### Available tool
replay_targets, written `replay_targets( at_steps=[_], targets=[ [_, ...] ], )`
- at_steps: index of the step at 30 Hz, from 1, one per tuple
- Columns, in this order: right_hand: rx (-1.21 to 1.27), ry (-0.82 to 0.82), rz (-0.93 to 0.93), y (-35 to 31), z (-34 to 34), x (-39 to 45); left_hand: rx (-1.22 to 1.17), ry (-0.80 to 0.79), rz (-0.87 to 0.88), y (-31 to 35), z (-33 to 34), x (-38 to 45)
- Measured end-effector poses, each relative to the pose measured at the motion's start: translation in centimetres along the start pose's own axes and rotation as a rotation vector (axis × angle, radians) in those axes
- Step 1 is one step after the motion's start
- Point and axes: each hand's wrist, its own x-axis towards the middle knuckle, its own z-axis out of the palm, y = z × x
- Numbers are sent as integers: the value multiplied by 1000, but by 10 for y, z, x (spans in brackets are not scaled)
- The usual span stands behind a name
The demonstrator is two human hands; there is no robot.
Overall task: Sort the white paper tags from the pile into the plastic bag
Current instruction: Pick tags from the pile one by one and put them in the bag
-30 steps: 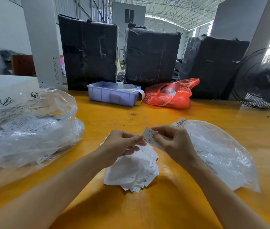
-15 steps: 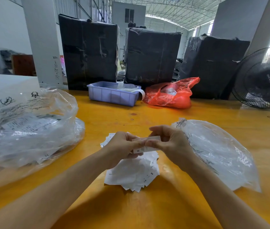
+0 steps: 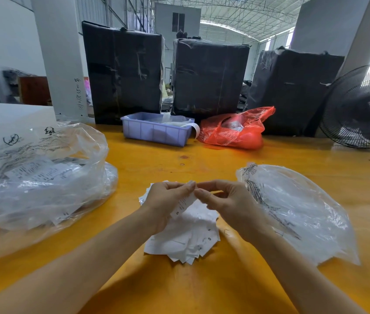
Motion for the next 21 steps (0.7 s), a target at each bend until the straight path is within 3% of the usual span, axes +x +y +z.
replay_targets(
  at_steps=[6,17,21],
  targets=[
    [202,33,45,1,4,1,-149,-33,-88,4,5,-4],
    [255,169,82,7,-5,8,248,-206,-80,14,-19,7],
    [227,189,50,5,-8,7,405,-143,42,33,-31,7]
  ],
)
